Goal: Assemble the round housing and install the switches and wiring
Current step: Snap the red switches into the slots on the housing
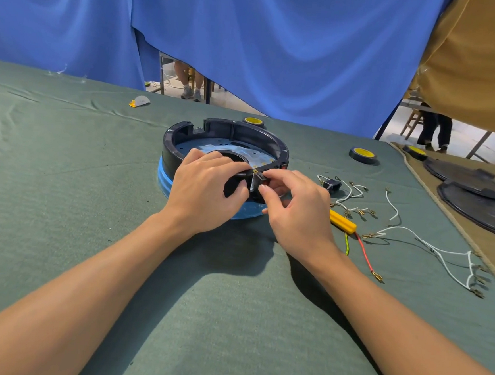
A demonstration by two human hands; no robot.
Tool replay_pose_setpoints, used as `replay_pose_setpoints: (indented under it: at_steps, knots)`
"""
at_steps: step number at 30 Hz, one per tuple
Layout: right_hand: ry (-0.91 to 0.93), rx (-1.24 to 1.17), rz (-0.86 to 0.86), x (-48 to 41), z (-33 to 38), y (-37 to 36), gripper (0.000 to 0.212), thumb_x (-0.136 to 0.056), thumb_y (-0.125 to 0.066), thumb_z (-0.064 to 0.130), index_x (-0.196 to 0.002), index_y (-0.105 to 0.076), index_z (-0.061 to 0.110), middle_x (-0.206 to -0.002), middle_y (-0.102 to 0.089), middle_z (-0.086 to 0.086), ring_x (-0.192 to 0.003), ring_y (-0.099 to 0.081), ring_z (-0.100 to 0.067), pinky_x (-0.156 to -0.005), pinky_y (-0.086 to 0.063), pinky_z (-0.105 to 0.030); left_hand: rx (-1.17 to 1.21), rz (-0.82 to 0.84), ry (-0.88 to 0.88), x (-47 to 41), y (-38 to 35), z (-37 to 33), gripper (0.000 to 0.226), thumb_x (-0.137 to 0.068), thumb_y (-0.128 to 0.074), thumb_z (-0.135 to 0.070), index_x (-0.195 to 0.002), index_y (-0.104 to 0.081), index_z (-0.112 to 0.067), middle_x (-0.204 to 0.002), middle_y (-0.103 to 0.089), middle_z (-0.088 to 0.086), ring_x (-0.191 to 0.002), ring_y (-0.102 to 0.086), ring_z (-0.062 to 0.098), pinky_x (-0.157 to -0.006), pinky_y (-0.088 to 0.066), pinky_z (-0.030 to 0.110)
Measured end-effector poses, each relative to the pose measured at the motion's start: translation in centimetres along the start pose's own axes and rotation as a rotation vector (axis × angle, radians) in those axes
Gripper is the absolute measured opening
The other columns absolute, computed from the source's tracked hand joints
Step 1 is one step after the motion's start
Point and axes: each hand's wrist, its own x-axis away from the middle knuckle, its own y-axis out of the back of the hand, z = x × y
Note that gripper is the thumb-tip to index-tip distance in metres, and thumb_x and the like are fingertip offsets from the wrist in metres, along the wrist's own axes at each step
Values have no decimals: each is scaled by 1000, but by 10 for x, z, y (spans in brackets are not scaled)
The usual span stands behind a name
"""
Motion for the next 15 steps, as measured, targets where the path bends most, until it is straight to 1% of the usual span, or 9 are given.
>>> replay_pose_setpoints:
  at_steps: [4, 7, 9, 12, 15]
  knots:
    - [-30, -3, 39, -7, 3, 1, 18, -84, -68, 6, -101, -74, 6, -83, -69, -5, -70, -64, -20, -68, -57, -42, 3, 22, 8, 0, 1, -1, 32, -84, -55, -25, -104, -75, -11, -90, -76, 2, -86, -67, 23, -80, -32, 31]
    - [-11, 40, 42, -7, 3, 4, 17, -84, -69, 8, -99, -75, 8, -79, -68, -3, -67, -61, -16, -70, -54, -35, 0, 33, 6, 1, 2, -1, 32, -85, -54, -25, -105, -75, -11, -89, -76, 2, -85, -68, 24, -81, -35, 33]
    - [-12, 42, 40, -6, 4, 6, 15, -83, -69, 8, -97, -75, 9, -77, -67, -1, -66, -61, -15, -69, -52, -33, -4, 29, 3, 1, 1, 0, 31, -85, -54, -24, -104, -75, -11, -87, -76, 1, -83, -67, 24, -80, -35, 33]
    - [-32, 17, 51, -4, 5, 7, 14, -83, -69, 7, -96, -74, 9, -77, -67, -3, -65, -64, -19, -68, -55, -39, -3, 20, 9, 1, 0, 1, 30, -84, -55, -24, -103, -75, -12, -86, -75, 1, -82, -67, 24, -79, -33, 32]
    - [-24, 33, 54, -3, 5, 8, 13, -83, -69, 8, -95, -74, 10, -77, -68, -3, -66, -63, -17, -69, -52, -34, -5, 15, 10, 1, 0, 1, 31, -84, -54, -25, -103, -75, -12, -85, -75, 0, -82, -66, 24, -78, -31, 31]
